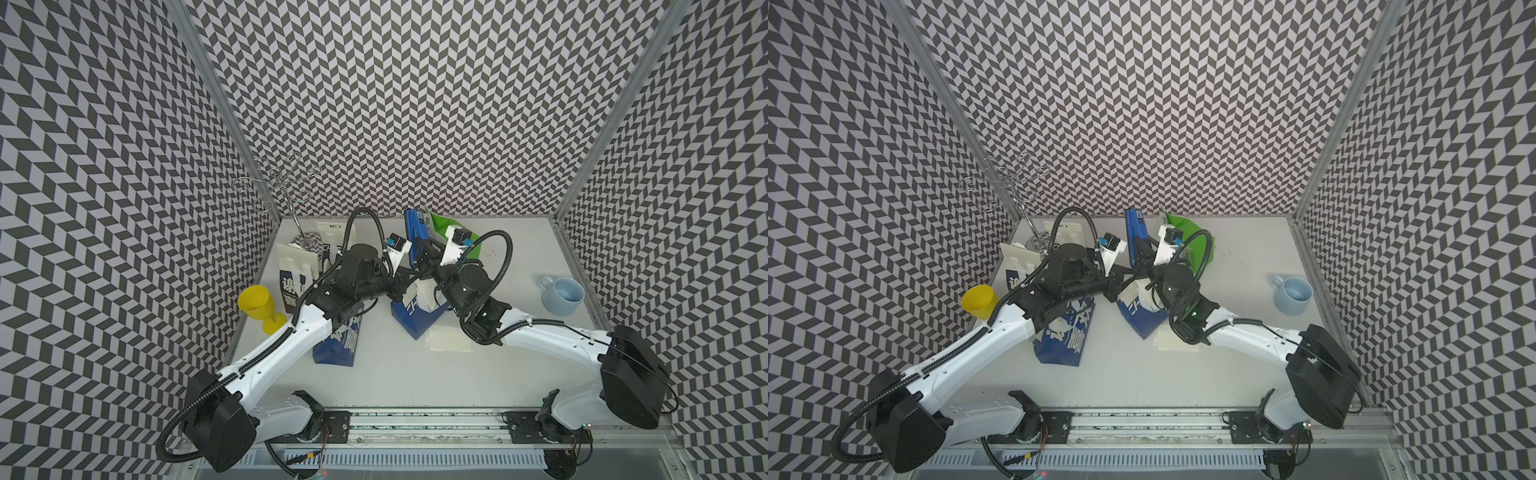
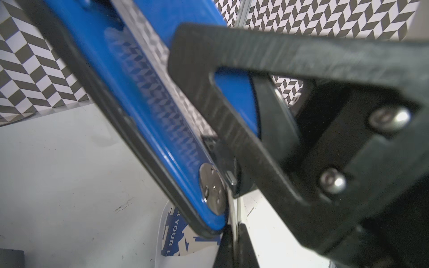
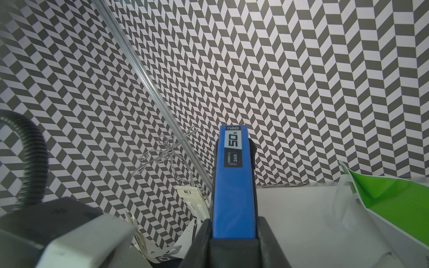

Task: Staple the receipts to the bags
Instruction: Place the stapler in the takeout bag.

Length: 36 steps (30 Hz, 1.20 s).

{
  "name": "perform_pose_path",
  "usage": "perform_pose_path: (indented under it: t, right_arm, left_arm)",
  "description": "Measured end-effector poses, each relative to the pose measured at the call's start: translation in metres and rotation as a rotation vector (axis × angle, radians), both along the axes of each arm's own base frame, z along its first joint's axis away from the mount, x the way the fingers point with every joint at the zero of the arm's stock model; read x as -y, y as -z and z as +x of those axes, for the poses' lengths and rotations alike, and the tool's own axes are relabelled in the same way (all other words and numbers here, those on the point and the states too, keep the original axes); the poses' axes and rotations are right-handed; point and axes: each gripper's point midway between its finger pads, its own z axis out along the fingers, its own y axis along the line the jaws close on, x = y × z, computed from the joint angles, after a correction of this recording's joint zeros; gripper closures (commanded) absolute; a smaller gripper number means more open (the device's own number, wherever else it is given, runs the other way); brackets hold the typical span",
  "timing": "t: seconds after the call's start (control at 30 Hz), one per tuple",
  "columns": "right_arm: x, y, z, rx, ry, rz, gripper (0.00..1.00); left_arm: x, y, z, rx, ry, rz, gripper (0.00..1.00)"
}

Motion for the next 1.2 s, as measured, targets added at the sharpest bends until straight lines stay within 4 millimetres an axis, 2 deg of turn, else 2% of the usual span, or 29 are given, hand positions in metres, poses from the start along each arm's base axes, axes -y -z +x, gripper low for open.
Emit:
perform_pose_path:
  t: [0.47, 0.57, 0.77, 0.93, 1.1, 1.2]
  right_arm:
    - [0.005, -0.005, -0.017, 0.093, 0.047, -0.063, 1.00]
    - [0.008, -0.006, -0.016, 0.101, 0.061, -0.066, 1.00]
    - [0.005, -0.003, -0.020, 0.109, 0.053, -0.082, 1.00]
    - [0.004, -0.005, -0.020, 0.127, 0.057, -0.082, 1.00]
    - [0.000, 0.001, -0.024, 0.136, 0.051, -0.115, 1.00]
    - [-0.001, 0.011, -0.031, 0.150, 0.058, -0.169, 1.00]
  left_arm:
    - [0.001, -0.004, -0.006, -0.087, 0.038, -0.080, 1.00]
    - [0.000, -0.012, -0.006, -0.098, 0.052, -0.121, 1.00]
    - [-0.008, -0.039, -0.001, -0.045, 0.048, -0.201, 1.00]
    - [-0.009, -0.042, 0.000, -0.044, 0.047, -0.213, 1.00]
    - [-0.011, -0.042, 0.002, -0.041, 0.038, -0.211, 1.00]
    - [-0.012, -0.041, 0.003, -0.033, 0.037, -0.204, 1.00]
